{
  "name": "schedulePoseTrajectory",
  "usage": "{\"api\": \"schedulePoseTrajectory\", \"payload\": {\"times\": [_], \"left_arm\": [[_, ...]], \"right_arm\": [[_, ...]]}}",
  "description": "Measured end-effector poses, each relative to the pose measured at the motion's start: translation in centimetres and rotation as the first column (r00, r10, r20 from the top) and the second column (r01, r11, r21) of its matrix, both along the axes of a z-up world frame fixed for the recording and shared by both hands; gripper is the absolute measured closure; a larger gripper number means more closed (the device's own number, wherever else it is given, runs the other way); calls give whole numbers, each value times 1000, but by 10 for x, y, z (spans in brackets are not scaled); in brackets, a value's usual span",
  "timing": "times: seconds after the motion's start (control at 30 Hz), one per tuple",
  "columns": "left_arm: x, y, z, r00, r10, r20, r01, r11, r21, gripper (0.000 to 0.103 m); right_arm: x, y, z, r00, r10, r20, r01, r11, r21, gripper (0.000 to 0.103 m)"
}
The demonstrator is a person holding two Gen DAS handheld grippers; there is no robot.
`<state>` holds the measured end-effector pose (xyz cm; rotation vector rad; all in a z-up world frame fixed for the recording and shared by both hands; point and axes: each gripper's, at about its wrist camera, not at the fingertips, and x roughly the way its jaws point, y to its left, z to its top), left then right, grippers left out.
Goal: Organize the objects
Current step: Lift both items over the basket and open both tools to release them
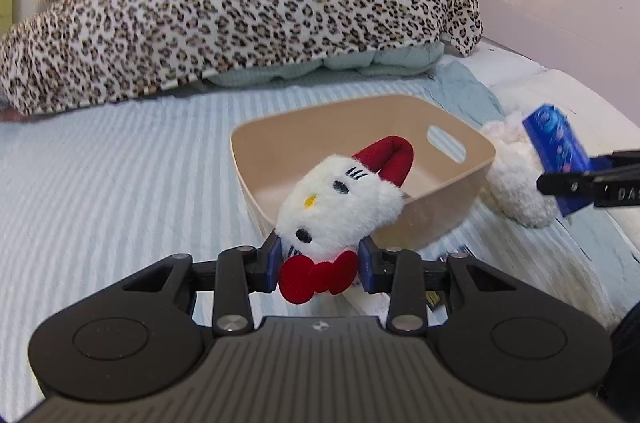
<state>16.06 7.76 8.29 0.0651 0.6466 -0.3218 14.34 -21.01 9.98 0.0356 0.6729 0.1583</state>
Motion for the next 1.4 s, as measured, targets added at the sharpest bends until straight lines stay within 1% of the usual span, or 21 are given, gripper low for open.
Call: {"api": "schedulePoseTrajectory", "payload": {"times": [0.13, 0.23, 0.33, 0.47, 0.57, 0.7, 0.83, 0.93, 1.0, 1.03, 1.1, 1.17, 1.2, 1.23, 1.27, 1.33, 1.4], "left_arm": [[14, -6, 6, 999, 19, 32, -19, 1000, 10, 64], [30, -14, 7, 998, 38, 53, -40, 999, 23, 64], [51, -23, 5, 996, 68, 54, -70, 997, 33, 64], [78, -41, -2, 994, 101, 46, -103, 993, 61, 64], [96, -55, -11, 992, 125, 33, -127, 988, 91, 64], [119, -69, -30, 985, 169, -20, -164, 976, 146, 64], [139, -75, -52, 973, 214, -88, -197, 966, 171, 64], [147, -78, -68, 965, 223, -140, -195, 962, 189, 64], [149, -82, -73, 966, 205, -159, -172, 965, 200, 62], [149, -84, -74, 969, 191, -158, -157, 966, 206, 61], [143, -85, -70, 974, 176, -142, -145, 968, 206, 58], [138, -85, -64, 975, 171, -140, -141, 969, 205, 43], [134, -82, -59, 976, 170, -133, -143, 971, 194, 31], [129, -82, -54, 978, 169, -121, -146, 973, 179, 30], [123, -80, -49, 979, 168, -111, -148, 974, 170, 30], [113, -77, -38, 981, 168, -100, -151, 975, 164, 28], [102, -75, -28, 982, 169, -82, -155, 975, 160, 28]], "right_arm": [[12, 3, 15, 999, -4, 51, 4, 1000, -1, 39], [26, 7, 21, 997, -5, 76, 6, 1000, -5, 39], [39, 10, 24, 995, -14, 96, 13, 1000, 10, 39], [64, 14, 21, 995, -24, 100, 20, 999, 41, 39], [83, 21, 12, 995, -26, 94, 23, 999, 32, 39], [111, 28, -4, 997, -30, 69, 29, 1000, 4, 39], [133, 34, -27, 1000, -24, 13, 24, 999, -49, 39], [145, 34, -44, 999, -24, -42, 21, 997, -72, 39], [148, 33, -52, 996, -27, -86, 21, 998, -66, 39], [149, 33, -55, 995, -22, -101, 16, 998, -60, 34], [147, 34, -55, 995, -24, -93, 17, 997, -74, 32], [143, 34, -48, 997, -21, -69, 15, 996, -92, 27], [139, 33, -42, 998, -12, -56, 7, 996, -94, 22], [133, 32, -35, 999, -3, -39, 0, 996, -91, 17], [128, 30, -29, 1000, 2, -24, -4, 996, -91, 13], [114, 26, -13, 1000, 11, 7, -10, 995, -94, 3], [102, 21, -1, 1000, 19, 23, -17, 995, -101, 0]]}}
